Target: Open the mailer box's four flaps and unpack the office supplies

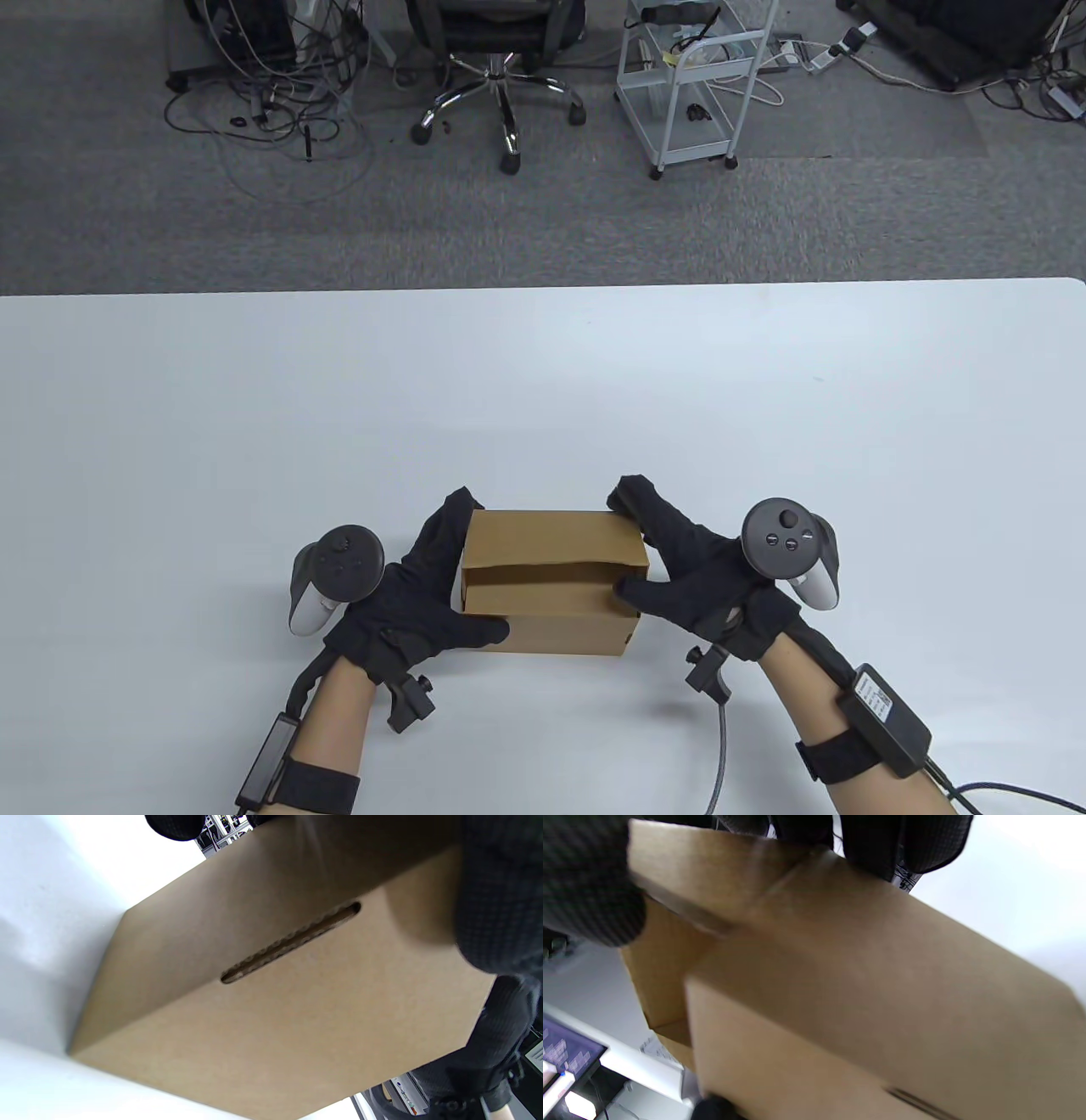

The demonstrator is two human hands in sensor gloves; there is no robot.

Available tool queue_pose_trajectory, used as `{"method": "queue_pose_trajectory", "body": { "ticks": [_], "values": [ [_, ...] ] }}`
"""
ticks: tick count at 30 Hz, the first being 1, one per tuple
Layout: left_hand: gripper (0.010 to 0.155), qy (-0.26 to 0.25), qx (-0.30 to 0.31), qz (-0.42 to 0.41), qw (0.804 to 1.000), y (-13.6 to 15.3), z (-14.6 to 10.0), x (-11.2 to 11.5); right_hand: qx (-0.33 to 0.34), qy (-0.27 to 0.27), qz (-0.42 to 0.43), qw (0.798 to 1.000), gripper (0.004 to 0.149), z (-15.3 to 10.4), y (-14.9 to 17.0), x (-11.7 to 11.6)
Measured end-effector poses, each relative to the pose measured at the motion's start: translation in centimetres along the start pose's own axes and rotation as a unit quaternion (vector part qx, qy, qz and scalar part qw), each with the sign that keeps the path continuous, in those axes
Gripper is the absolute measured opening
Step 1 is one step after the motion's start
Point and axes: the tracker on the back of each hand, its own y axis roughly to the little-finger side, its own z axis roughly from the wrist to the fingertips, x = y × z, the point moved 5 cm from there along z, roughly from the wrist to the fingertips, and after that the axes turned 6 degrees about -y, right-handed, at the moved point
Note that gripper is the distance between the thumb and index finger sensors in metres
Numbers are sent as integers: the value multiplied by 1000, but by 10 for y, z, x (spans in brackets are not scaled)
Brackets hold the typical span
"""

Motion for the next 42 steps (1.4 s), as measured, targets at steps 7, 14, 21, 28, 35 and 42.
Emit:
{"method": "queue_pose_trajectory", "body": {
  "ticks": [7, 14, 21, 28, 35, 42],
  "values": [
    [122, -3, 0, -1, 1000, 0, 0, 0, -39, -11, 62, 997, 96, 6, 3, 3],
    [118, 1, 1, 4, 1000, 1, -1, 1, -18, -38, 41, 998, 114, -6, 12, -24],
    [114, -1, 1, -15, 1000, 2, -2, 2, -47, 47, 104, 992, 93, -14, 35, -29],
    [112, -5, 1, -29, 1000, 2, -3, 3, -53, 70, 172, 981, 87, -12, 37, -25],
    [113, -3, 1, -28, 1000, 1, -3, 3, -97, 125, 266, 951, 82, -17, 39, -13],
    [104, -10, 0, -58, 998, 1, -3, 4, -139, 55, 293, 944, 72, -19, 58, -25]
  ]
}}
